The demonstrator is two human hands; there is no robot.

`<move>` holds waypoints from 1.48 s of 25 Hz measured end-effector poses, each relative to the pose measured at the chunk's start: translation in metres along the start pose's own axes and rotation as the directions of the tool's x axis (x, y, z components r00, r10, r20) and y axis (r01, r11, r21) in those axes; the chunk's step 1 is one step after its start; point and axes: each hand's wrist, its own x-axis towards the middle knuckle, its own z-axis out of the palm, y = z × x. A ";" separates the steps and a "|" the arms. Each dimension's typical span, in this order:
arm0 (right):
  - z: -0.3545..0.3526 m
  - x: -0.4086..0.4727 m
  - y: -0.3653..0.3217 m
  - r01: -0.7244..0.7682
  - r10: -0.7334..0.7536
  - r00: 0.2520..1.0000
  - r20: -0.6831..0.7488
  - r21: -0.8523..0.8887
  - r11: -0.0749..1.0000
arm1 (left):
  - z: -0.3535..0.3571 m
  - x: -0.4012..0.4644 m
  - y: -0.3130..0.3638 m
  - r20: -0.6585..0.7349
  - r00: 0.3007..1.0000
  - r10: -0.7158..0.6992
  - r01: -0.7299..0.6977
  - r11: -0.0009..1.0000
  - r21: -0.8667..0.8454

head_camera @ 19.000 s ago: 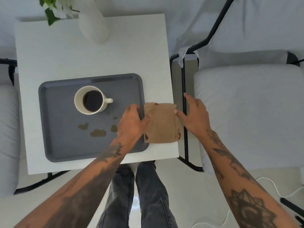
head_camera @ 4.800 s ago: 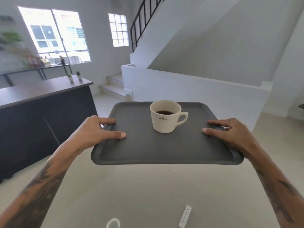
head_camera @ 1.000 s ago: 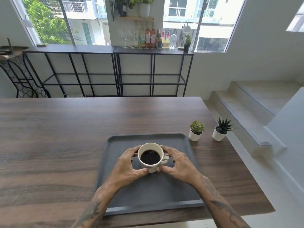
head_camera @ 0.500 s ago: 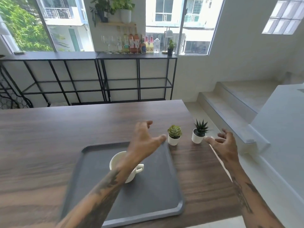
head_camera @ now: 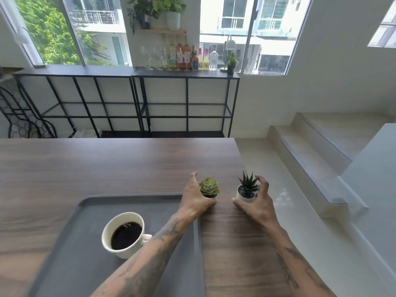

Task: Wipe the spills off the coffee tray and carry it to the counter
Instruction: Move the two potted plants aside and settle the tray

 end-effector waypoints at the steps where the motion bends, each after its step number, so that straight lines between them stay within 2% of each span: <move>1: 0.001 0.000 0.001 0.011 -0.011 1.000 -0.011 -0.001 1.000 | 0.002 0.001 -0.001 -0.006 1.000 0.001 -0.001 1.000 -0.003; 7: 0.002 0.003 0.003 0.050 -0.050 0.999 -0.006 -0.013 0.999 | 0.005 0.003 0.000 -0.017 0.999 0.027 -0.027 1.000 0.016; 10: -0.003 0.015 -0.010 0.072 -0.073 0.997 -0.020 -0.039 0.997 | -0.002 0.011 0.018 -0.018 0.996 0.086 -0.085 0.995 0.053; 15: -0.029 0.081 -0.072 0.175 -0.180 0.976 -0.121 -0.051 0.983 | -0.059 0.065 0.092 -0.193 0.949 0.250 -0.233 0.967 0.106; 19: -0.026 0.109 -0.117 0.206 -0.213 0.970 -0.116 -0.073 0.976 | -0.122 0.072 0.115 -0.286 0.921 0.264 -0.246 0.964 0.097; 23: 0.039 0.091 -0.170 0.263 -0.263 0.965 0.010 -0.023 0.964 | -0.198 0.048 0.055 -0.362 0.912 0.192 -0.165 0.981 0.106; 26: 0.127 0.055 -0.226 0.341 -0.342 0.928 0.145 0.032 0.939 | -0.283 0.011 -0.018 -0.492 0.866 0.096 -0.042 0.992 0.119; 29: 0.228 -0.003 -0.289 0.326 -0.353 0.885 0.304 0.137 0.935 | -0.379 -0.040 -0.111 -0.607 0.794 -0.047 0.116 0.990 0.075; 33: 0.362 -0.086 -0.348 0.332 -0.368 0.762 0.533 0.167 0.928 | -0.485 -0.121 -0.226 -0.724 0.650 -0.231 0.312 0.950 -0.024; 35: 0.423 -0.126 -0.365 0.312 -0.345 0.696 0.630 0.168 0.935 | -0.522 -0.152 -0.273 -0.766 0.570 -0.297 0.377 0.923 -0.077; 37: 0.469 -0.158 -0.374 0.297 -0.327 0.656 0.680 0.164 0.940 | -0.543 -0.168 -0.308 -0.780 0.528 -0.335 0.392 0.911 -0.126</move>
